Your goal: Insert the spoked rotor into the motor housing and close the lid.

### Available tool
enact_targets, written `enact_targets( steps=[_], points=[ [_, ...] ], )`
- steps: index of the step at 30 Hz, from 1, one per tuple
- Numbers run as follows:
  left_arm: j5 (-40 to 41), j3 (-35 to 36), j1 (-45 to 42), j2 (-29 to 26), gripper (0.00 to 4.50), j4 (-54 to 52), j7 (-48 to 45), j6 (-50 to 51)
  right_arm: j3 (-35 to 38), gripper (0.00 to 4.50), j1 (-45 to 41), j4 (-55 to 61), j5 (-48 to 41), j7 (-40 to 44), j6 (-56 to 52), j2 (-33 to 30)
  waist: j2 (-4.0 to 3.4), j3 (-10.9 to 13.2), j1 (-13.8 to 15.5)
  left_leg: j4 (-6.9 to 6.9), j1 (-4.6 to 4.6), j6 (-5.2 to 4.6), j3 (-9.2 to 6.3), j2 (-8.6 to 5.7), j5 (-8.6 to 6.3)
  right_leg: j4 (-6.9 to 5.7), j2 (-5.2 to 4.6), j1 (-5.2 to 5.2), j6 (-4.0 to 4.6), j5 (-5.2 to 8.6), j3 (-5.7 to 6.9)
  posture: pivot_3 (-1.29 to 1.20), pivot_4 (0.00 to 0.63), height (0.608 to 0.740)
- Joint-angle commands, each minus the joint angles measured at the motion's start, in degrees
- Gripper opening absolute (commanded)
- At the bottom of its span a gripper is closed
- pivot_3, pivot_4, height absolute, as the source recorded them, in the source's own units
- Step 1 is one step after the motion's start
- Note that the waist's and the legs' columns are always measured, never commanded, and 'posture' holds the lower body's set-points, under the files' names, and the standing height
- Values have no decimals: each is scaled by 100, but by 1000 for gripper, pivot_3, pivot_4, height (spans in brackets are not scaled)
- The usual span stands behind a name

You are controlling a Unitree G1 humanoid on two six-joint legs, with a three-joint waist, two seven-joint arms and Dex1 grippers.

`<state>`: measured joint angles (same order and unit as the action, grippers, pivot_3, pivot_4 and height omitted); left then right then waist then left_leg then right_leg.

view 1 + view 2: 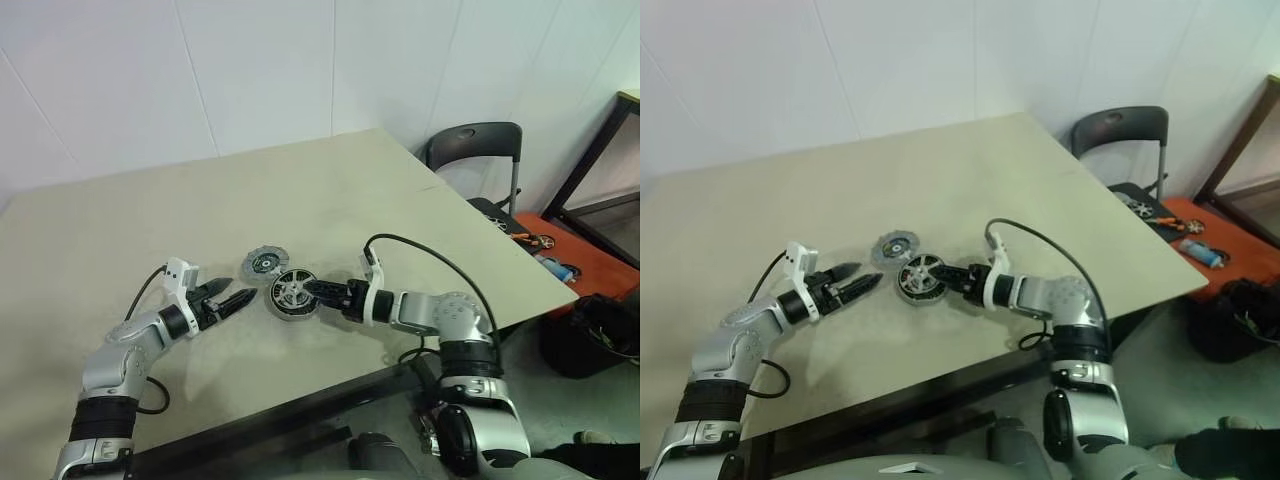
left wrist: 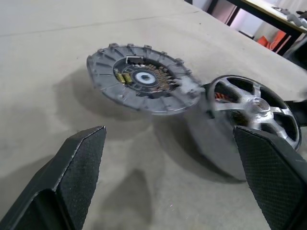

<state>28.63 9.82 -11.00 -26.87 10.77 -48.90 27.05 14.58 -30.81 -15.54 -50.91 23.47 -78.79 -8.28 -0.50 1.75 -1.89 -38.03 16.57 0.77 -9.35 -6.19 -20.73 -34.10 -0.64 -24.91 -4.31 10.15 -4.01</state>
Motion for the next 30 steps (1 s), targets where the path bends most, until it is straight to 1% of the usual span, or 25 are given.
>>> enact_targets(
  steps=[1,6,7,9,11,13,14,16,18,20,21,26,28,30],
  points=[
    [1,24,-189,-48,4500,-13,-74,-94,183,2680,-434,255,-235,296,-130,-323,-1,1,3,0,0,-3,2,0,-2,0,0,-1,0,0,0,0,0,740],
    [-16,36,-254,-39,4500,77,-113,-119,351,2680,-795,214,-223,469,-90,-689,-2,3,-51,4,-2,-3,2,7,-2,-3,5,-4,-1,1,-1,0,0,740],
    [-17,37,-247,-29,4500,65,-109,-119,306,2680,-802,251,-182,528,-45,-766,-2,3,-46,4,-2,-3,2,7,-2,-3,5,-3,-1,1,0,0,0,740],
    [-17,30,-198,1,4500,1,-85,-119,-25,2680,-727,517,50,618,197,-895,-2,3,-41,4,-1,-4,3,5,-2,0,3,-1,-2,1,0,0,0,740],
    [-28,18,-145,30,4500,-44,-68,-139,-1057,2680,-516,1100,942,686,1238,-1004,-2,3,-38,4,1,-6,3,4,-4,2,1,-1,-5,3,-1,0,0,740],
    [-37,18,-138,47,4500,-55,-58,-153,-1984,2680,-387,1361,1805,734,2230,-1046,-1,3,-63,6,1,-7,5,5,-5,2,1,-4,-12,8,-1,0,0,740],
    [-39,23,-143,53,4500,-55,-57,-155,-2187,2282,-345,1374,2039,765,2559,-1026,-1,3,-65,7,1,-6,7,6,-5,1,1,-5,-24,15,-3,0,0,740],
    [-50,33,-170,69,4500,-59,-37,-162,-2309,1779,-296,1361,2186,845,2972,-850,2,5,-47,6,0,-5,8,6,-5,-2,1,-7,-23,15,-4,0,0,740],
    [-63,49,-208,67,4500,-8,-39,-195,-2383,1085,-296,1364,2117,1049,3031,-693,2,5,-31,4,1,-4,8,5,-4,-2,1,-7,-12,8,-4,0,0,740],
    [-101,64,-255,50,4500,137,-69,-287,-2885,359,-352,1273,2361,1356,3058,-722,4,4,-6,3,2,-5,7,3,-4,-1,1,-6,-9,5,-4,0,0,740],
    [-116,66,-268,46,4500,194,-78,-327,-3033,34,-404,1119,2556,1330,3187,-675,4,4,2,3,2,-5,6,3,-4,0,1,-6,-8,5,-3,0,0,740],
    [-131,68,-272,63,4500,276,-74,-413,-3060,34,-645,445,2916,1338,3513,-434,4,5,80,4,4,-4,7,3,-4,-2,3,-12,-6,5,-4,0,0,740],
    [-122,73,-252,66,4500,256,-62,-412,-2829,34,-728,364,2784,1339,3397,-328,4,5,101,4,4,-4,7,3,-4,-2,3,-13,-6,5,-4,0,0,740],
    [-100,89,-216,61,4500,187,-41,-380,-2494,34,-779,520,2472,1453,3157,-309,4,4,113,5,16,-4,6,3,-4,-3,3,-24,-5,4,-3,0,0,740]
  ],
)
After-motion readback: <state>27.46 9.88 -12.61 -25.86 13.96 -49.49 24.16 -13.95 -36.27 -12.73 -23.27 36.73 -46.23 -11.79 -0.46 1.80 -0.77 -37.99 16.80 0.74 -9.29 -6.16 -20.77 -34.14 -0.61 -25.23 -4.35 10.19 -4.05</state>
